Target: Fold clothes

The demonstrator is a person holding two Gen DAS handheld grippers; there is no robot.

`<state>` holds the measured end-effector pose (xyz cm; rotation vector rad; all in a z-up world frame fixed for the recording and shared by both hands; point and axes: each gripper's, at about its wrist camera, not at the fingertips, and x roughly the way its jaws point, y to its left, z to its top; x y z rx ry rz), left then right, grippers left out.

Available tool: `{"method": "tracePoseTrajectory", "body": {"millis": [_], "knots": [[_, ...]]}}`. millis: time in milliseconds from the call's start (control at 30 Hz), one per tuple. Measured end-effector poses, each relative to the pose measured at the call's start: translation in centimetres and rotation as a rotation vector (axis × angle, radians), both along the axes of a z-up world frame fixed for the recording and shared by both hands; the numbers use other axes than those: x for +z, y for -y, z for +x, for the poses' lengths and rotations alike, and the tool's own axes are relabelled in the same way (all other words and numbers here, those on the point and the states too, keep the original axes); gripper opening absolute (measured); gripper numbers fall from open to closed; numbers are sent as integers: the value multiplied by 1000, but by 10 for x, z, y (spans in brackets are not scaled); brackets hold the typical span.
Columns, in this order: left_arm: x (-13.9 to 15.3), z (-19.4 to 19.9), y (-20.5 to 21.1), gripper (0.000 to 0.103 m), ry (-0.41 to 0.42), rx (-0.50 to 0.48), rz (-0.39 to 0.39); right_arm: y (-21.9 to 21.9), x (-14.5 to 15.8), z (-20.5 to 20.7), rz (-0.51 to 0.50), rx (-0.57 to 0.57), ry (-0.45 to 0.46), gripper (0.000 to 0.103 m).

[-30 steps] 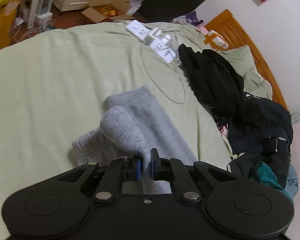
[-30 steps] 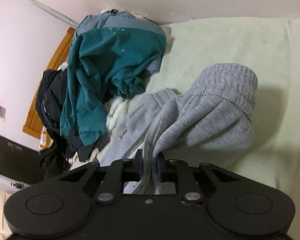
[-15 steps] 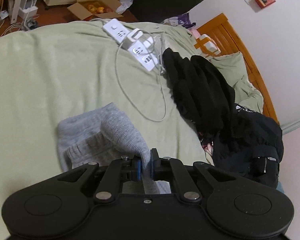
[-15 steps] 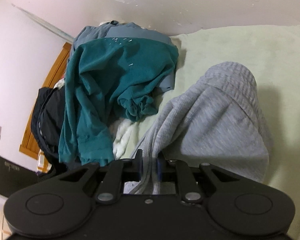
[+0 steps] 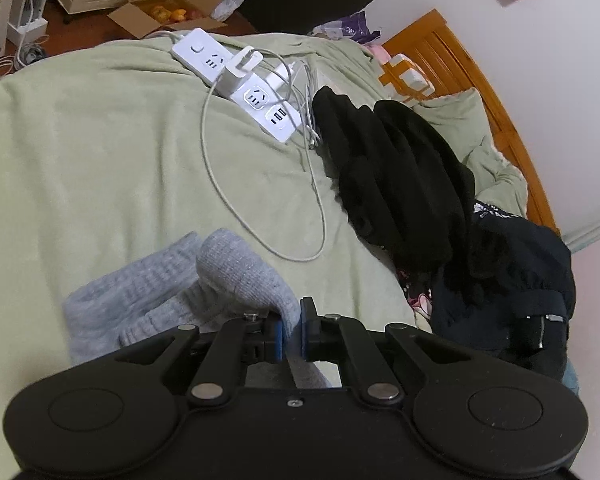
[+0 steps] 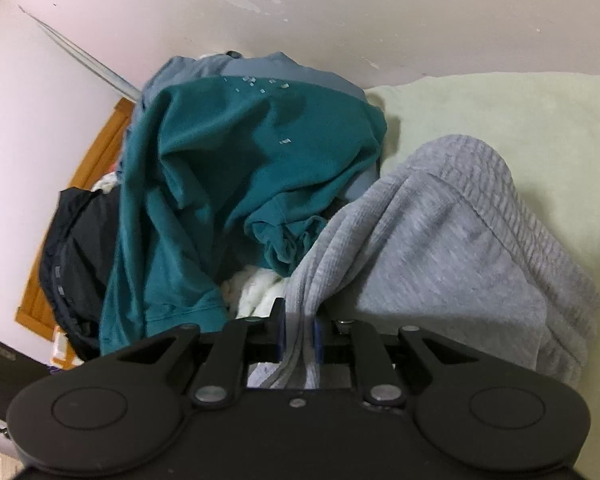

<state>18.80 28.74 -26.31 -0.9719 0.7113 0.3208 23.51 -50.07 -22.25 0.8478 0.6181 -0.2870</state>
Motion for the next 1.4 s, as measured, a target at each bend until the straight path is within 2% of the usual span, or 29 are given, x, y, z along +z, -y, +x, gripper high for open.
{"method": "tracePoseTrajectory", "body": {"millis": [167, 300, 433, 500, 567, 700, 733, 900, 1067, 1167, 1267, 1400], "knots": [[-18, 26, -1, 7, -37, -27, 18, 1, -30, 26, -23, -5, -68, 12], [-25, 27, 6, 8, -99, 26, 61, 2, -55, 48, -45, 21, -116, 12], [-30, 20, 11, 8, -132, 78, 70, 0, -65, 67, -91, 85, -155, 16], [-27, 15, 11, 8, -125, 97, 64, -1, -66, 74, -93, 119, -170, 22], [-21, 11, 13, 8, -133, 107, 82, -6, -59, 77, -117, 176, -170, 37], [2, -7, 19, 8, -121, 132, 90, -22, -31, 66, -162, 292, -158, 40], [8, -13, 19, 8, -121, 137, 91, -26, -23, 61, -163, 320, -150, 43], [19, -29, 17, 8, -136, 106, 124, -59, -16, 31, -19, 464, -137, 44], [11, -32, 19, 8, -125, 112, 124, -123, -48, -3, 217, 556, -167, 44], [6, -29, 19, 8, -123, 109, 127, -159, -74, -4, 356, 564, -191, 44], [1, -23, 16, 8, -120, 104, 116, -192, -85, 3, 388, 587, -166, 45], [-2, -18, 17, 9, -129, 91, 134, -213, -103, 16, 402, 553, -211, 45]]}}
